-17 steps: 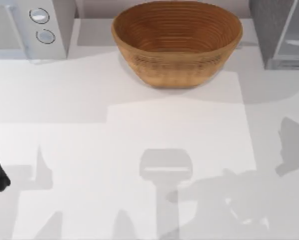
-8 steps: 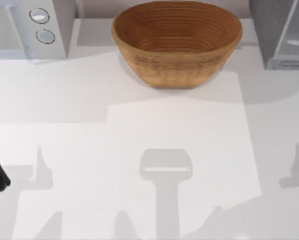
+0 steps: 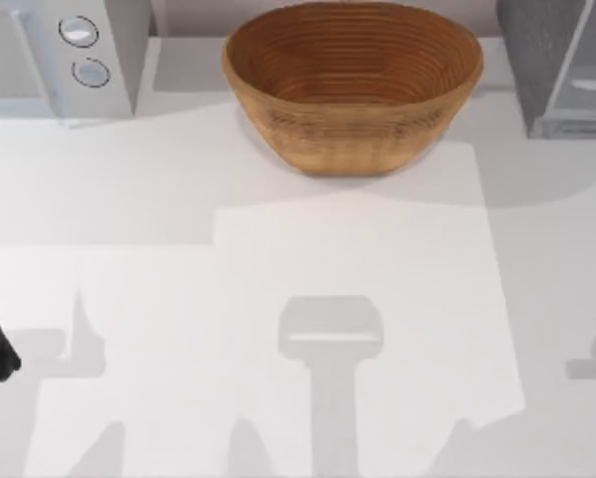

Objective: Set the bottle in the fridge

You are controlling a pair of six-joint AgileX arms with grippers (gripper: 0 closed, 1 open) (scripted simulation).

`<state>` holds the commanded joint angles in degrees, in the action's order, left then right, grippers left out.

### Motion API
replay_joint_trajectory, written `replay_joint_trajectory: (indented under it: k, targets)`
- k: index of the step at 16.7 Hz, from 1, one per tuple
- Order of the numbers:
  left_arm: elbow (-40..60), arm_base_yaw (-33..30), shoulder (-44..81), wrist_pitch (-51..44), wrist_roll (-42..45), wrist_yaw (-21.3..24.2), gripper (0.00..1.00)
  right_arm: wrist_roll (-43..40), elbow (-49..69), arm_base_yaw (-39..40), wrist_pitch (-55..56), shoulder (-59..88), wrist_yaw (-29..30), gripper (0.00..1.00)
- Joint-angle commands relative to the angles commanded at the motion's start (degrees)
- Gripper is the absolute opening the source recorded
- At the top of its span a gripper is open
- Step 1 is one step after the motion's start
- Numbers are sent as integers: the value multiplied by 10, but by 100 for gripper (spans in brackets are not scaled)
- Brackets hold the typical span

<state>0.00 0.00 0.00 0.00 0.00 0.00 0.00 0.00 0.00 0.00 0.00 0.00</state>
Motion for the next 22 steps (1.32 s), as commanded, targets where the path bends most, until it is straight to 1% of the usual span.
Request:
replay_joint_trajectory:
  k: [5,7,10,13,20,22]
  targets:
    - [0,0,0,0,0,0,100,0,14,-5,16,20,-5,1]
    - [0,0,0,0,0,0,100,0,43,-13,49,62,-12,1]
    - [0,0,0,0,0,0,100,1,107,-31,122,171,-28,1]
    - [0,0,0,0,0,0,100,2,186,-55,214,333,-48,1]
    - [0,0,0,0,0,0,100,6,386,-113,443,829,-99,1]
    - [0,0,0,0,0,0,100,7,437,-127,502,952,-113,1]
